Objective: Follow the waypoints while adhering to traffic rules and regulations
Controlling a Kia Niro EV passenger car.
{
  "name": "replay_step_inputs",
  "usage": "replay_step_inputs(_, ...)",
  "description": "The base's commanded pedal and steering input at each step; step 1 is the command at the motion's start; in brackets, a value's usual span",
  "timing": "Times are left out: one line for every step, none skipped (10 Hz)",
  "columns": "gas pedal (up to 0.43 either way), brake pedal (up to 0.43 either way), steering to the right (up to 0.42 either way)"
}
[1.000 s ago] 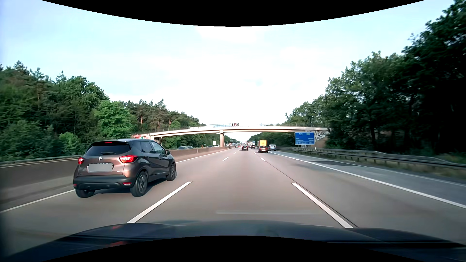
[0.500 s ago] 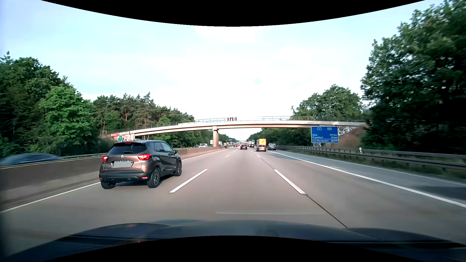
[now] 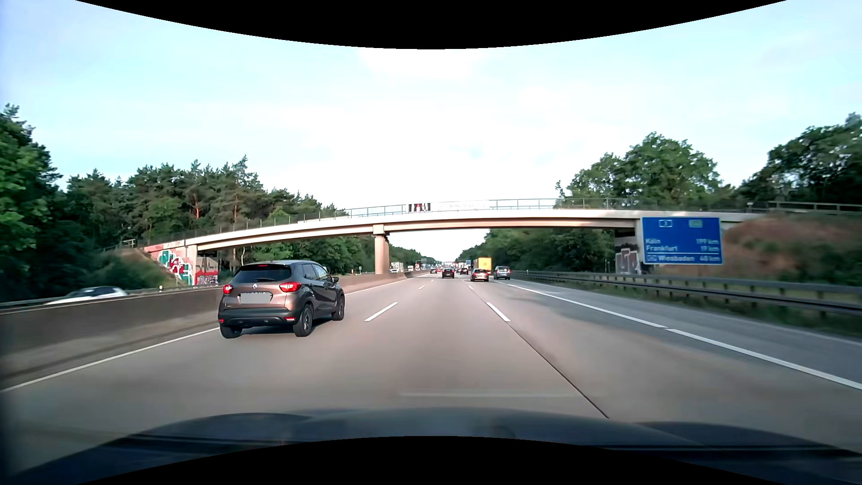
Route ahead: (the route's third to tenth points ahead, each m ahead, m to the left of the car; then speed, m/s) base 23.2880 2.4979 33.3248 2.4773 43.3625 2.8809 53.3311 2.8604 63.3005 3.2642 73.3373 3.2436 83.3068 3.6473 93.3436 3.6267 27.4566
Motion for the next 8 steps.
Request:
replay_step_inputs(0.047,0.0,-0.002)
replay_step_inputs(0.047,0.0,-0.002)
replay_step_inputs(0.047,0.0,-0.002)
replay_step_inputs(0.047,0.0,-0.002)
replay_step_inputs(0.047,0.0,-0.002)
replay_step_inputs(0.047,0.0,-0.002)
replay_step_inputs(0.047,0.0,-0.002)
replay_step_inputs(0.047,0.0,-0.002)
